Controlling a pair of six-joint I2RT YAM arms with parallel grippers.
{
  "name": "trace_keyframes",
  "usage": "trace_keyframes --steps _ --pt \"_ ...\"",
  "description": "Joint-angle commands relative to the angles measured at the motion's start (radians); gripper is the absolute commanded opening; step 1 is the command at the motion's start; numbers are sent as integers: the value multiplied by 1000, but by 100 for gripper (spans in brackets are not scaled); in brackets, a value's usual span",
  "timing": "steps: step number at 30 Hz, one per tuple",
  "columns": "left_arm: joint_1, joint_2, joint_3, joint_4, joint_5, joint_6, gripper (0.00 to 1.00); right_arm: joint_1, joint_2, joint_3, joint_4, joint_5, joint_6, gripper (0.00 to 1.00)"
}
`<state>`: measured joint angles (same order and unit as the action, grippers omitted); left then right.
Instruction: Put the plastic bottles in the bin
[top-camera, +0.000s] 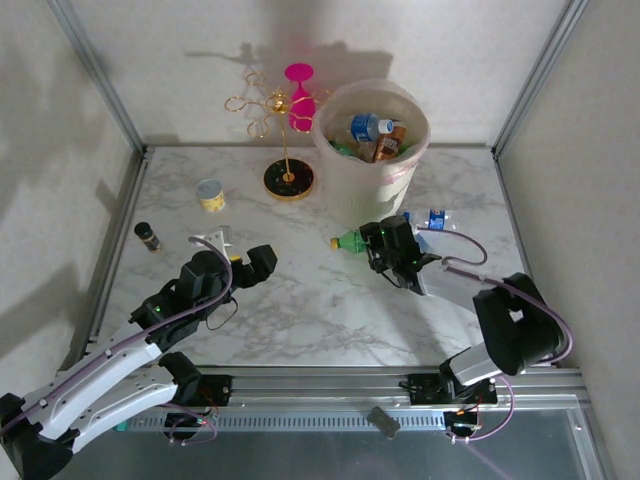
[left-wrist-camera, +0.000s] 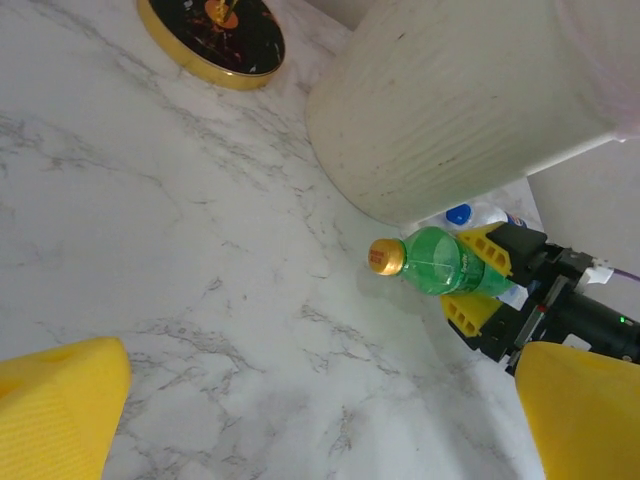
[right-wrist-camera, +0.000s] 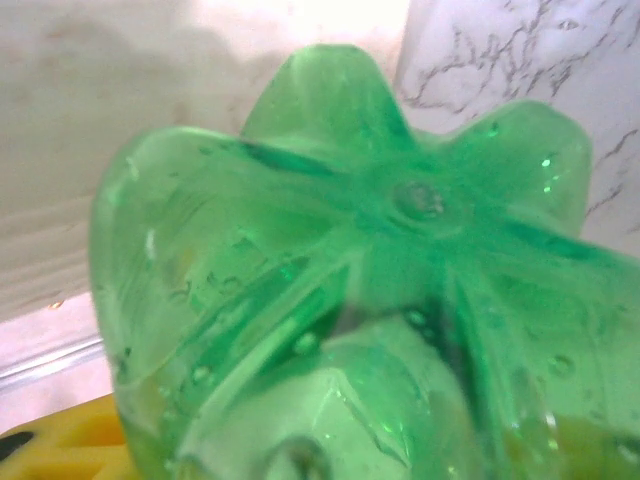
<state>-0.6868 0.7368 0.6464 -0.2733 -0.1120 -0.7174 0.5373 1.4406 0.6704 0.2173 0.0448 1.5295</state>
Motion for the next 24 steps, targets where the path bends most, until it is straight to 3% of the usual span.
trace_keyframes --steps 1,8,15,20,24 --pt "-14 4 48 -19 33 46 97 22 -81 -16 -100 51 -60 50" --pt "-108 25 74 21 64 82 93 67 -309 2 -250 149 -235 48" --pt "-200 90 175 2 20 150 92 70 -541 99 -394 262 -463 47" --pt "-199 125 272 -27 -3 185 93 70 -597 240 -438 336 -687 46" --pt "-182 168 339 -70 -24 214 94 70 -531 431 -499 405 -862 45"
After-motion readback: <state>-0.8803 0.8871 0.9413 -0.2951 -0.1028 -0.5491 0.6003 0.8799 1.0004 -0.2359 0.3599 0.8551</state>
